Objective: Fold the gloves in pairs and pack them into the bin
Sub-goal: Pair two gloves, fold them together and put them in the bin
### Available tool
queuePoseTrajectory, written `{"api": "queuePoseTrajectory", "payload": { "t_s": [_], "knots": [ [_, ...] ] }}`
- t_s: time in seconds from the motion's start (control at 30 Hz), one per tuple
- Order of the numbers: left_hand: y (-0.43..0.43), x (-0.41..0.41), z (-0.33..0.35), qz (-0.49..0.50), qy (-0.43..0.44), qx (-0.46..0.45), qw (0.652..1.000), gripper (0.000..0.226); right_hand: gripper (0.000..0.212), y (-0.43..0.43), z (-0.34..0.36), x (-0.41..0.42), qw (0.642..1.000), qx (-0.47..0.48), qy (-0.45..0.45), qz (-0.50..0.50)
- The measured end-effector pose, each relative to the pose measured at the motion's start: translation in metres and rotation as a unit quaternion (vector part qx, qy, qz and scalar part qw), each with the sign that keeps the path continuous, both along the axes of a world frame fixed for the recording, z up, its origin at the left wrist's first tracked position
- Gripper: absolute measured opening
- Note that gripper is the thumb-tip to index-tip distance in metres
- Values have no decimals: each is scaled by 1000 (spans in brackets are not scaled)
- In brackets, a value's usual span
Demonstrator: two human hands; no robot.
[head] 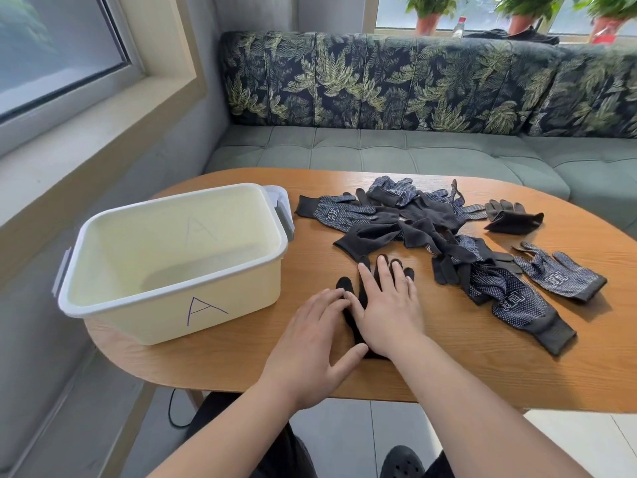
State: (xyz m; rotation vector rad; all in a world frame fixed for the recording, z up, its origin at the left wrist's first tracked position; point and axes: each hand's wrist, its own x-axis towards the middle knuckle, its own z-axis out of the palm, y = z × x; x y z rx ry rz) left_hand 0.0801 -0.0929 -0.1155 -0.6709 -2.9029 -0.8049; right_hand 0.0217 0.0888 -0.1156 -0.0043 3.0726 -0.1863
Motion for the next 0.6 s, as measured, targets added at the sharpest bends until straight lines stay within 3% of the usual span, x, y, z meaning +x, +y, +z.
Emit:
{"api": "queuePoseTrajectory", "payload": {
  "t_s": [0.23, 0.33, 0.47, 0.6],
  "knots": [
    [2, 1, 0, 1, -4, -25, 1000, 76, 94, -2, -5, 22, 1000, 10, 4, 25],
    [3, 3, 5, 10, -11, -35, 999, 73, 80, 2, -2, 24, 999, -31, 1, 40],
    [5, 3, 4, 6, -1, -62, 998, 77, 62, 30, -2, 25, 984, -153, 40, 78],
    [7, -1, -1, 6, -7, -110, 994, 87, 68, 57, -11, 50, 988, -109, 45, 97]
  ]
}}
